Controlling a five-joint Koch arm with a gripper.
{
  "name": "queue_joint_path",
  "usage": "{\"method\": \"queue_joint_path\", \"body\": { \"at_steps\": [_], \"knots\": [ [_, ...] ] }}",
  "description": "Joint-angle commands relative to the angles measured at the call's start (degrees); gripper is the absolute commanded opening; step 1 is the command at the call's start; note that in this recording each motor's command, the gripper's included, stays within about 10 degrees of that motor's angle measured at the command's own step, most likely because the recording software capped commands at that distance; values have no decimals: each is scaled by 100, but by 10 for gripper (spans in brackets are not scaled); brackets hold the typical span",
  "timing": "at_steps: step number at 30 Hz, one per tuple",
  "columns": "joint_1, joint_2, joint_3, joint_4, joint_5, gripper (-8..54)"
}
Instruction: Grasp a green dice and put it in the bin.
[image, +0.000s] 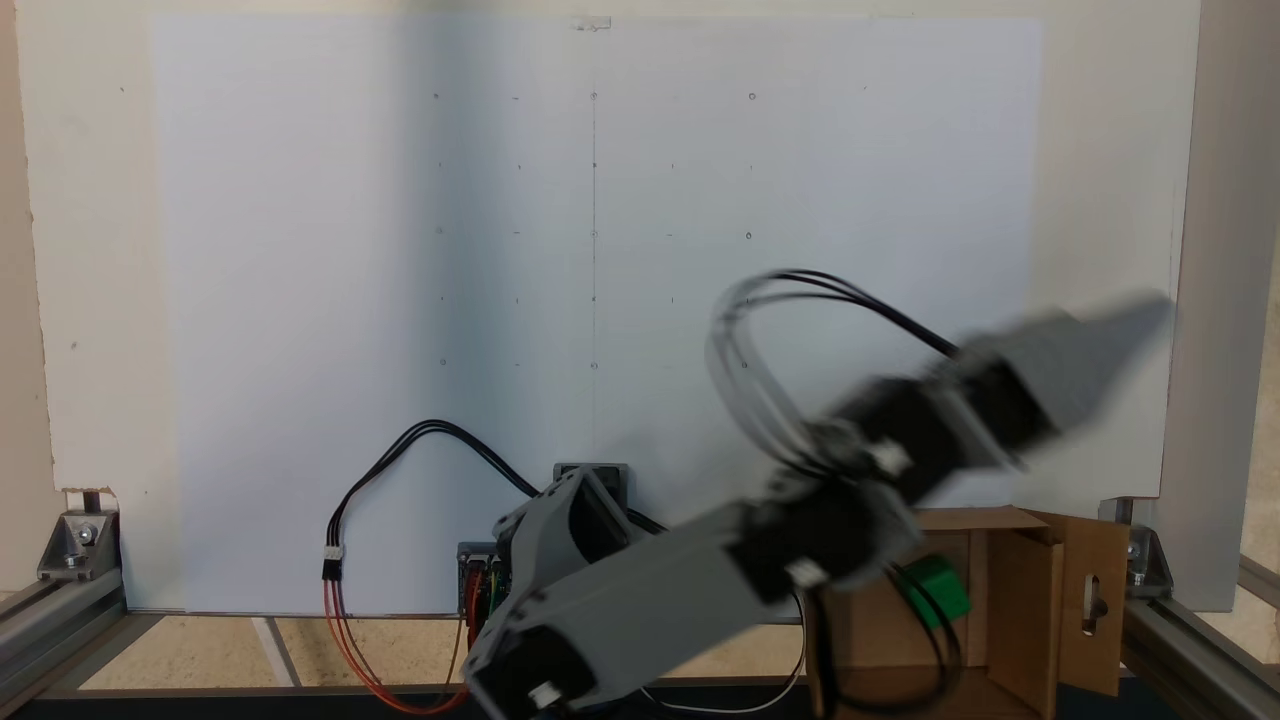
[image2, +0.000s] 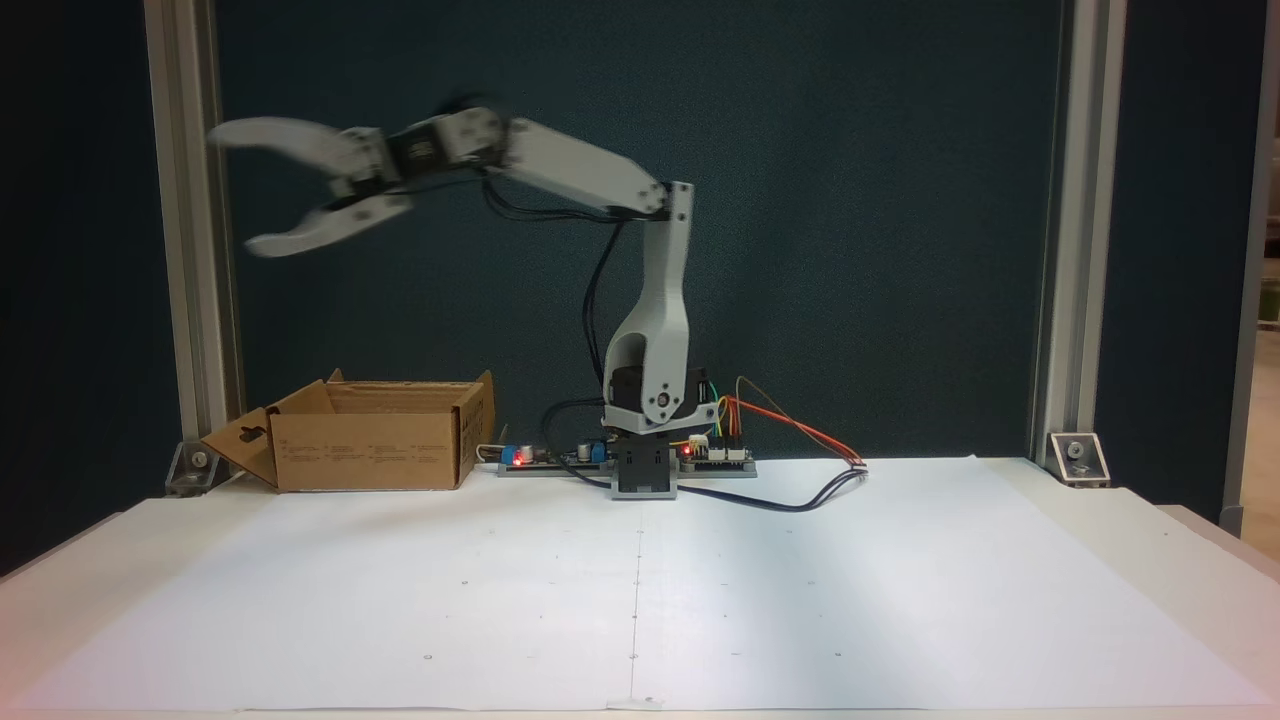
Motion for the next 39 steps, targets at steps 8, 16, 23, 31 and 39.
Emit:
{"method": "queue_joint_path", "body": {
  "at_steps": [8,16,23,31,39],
  "knots": [
    [-3647,1705,2013,-308,316,437],
    [-4764,2830,4131,-1923,325,438],
    [-4711,3243,5590,-3610,325,438],
    [-4720,3480,7005,-5456,308,436],
    [-4729,3560,7840,-7293,299,434]
  ]
}}
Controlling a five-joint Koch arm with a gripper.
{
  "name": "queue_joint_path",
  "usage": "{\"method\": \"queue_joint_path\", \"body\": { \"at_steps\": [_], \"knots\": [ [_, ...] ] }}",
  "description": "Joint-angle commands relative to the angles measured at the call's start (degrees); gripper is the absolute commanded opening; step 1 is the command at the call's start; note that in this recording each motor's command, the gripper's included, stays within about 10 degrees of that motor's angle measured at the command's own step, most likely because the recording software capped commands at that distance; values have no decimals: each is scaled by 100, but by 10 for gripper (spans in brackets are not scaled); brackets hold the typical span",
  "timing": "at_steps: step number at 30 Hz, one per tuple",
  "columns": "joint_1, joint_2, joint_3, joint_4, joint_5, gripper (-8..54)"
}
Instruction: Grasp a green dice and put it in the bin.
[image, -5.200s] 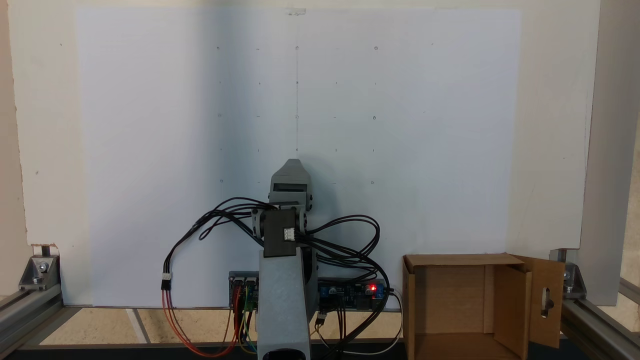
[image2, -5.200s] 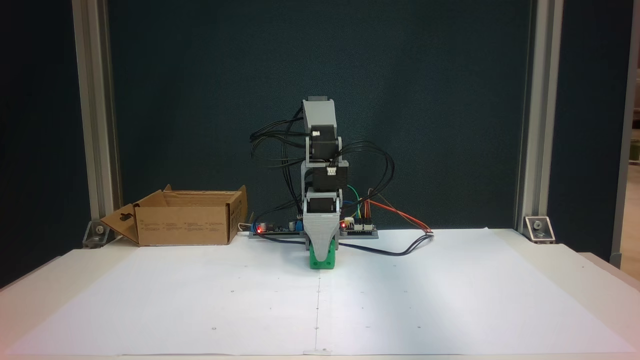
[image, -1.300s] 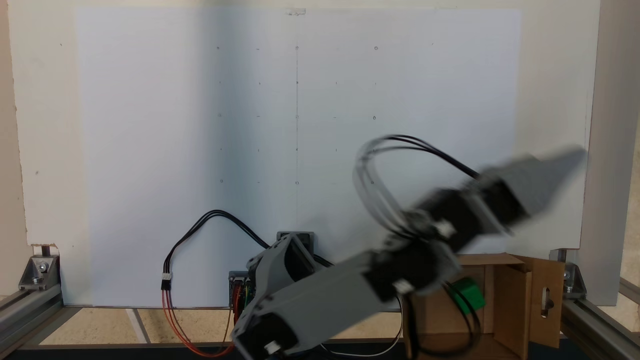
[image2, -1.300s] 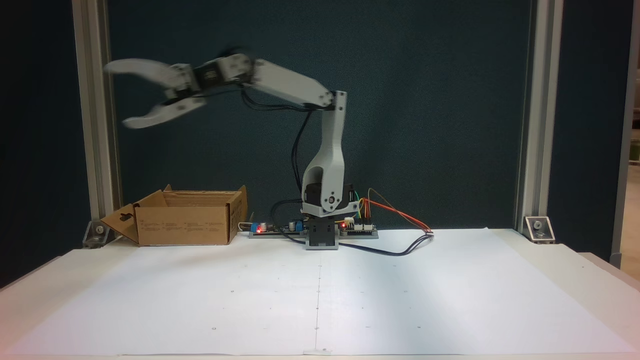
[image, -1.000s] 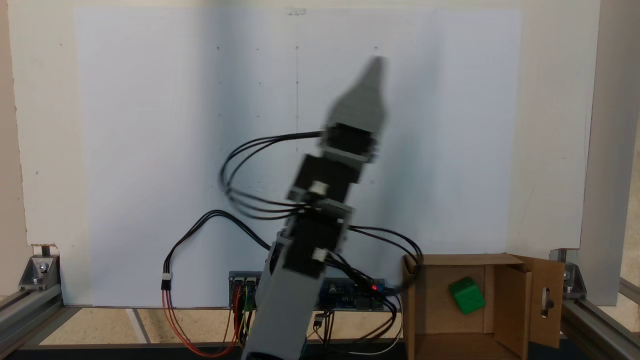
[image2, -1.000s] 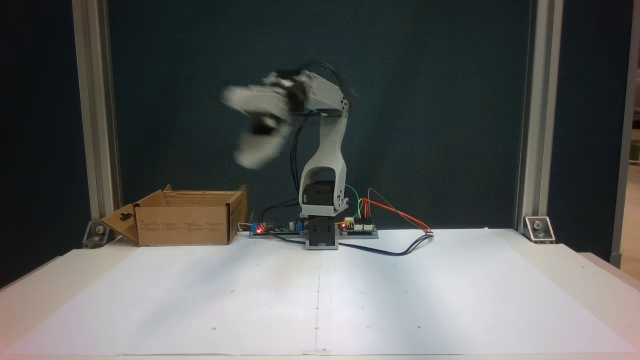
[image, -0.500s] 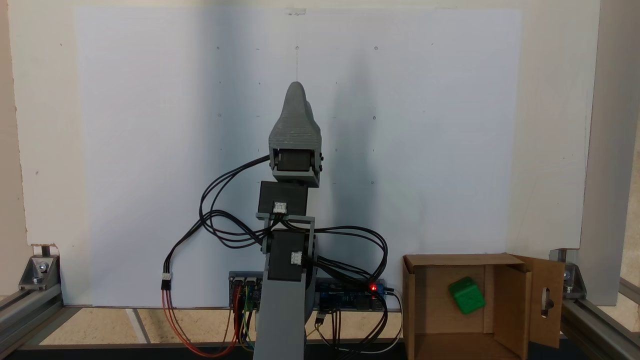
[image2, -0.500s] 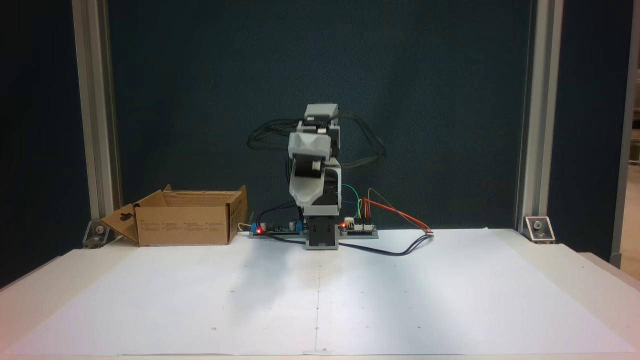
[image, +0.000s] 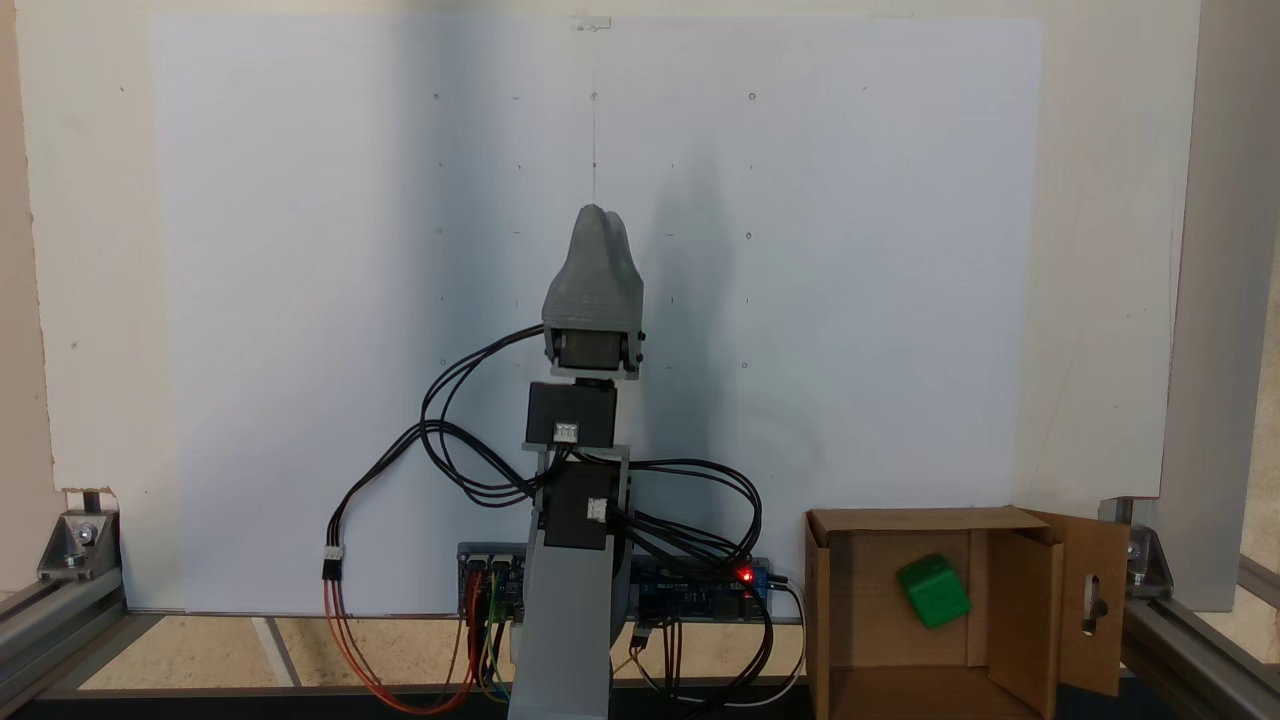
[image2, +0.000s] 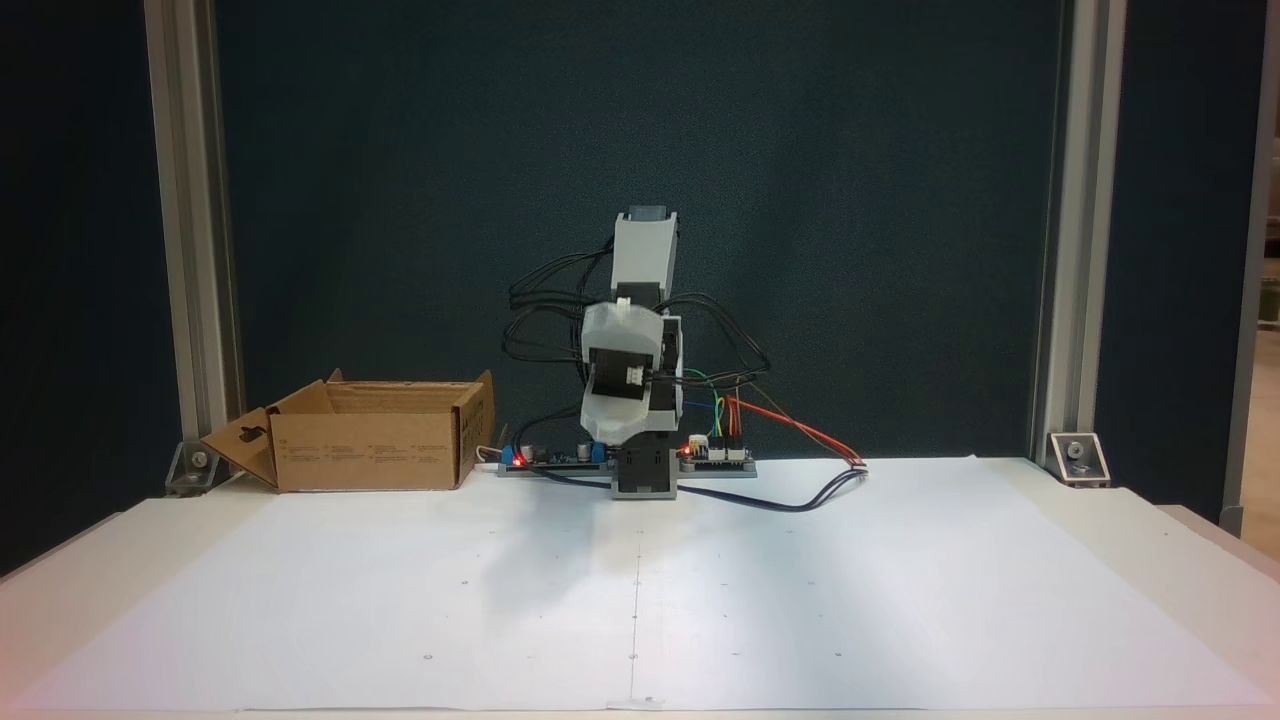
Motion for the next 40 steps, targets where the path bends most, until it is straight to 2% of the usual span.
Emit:
{"method": "queue_joint_path", "body": {
  "at_steps": [1,9,19,40],
  "knots": [
    [-18,615,9,-938,246,434],
    [-44,615,844,-2742,237,435],
    [-9,624,1811,-3208,229,436],
    [-44,615,1811,-3199,255,446]
  ]
}}
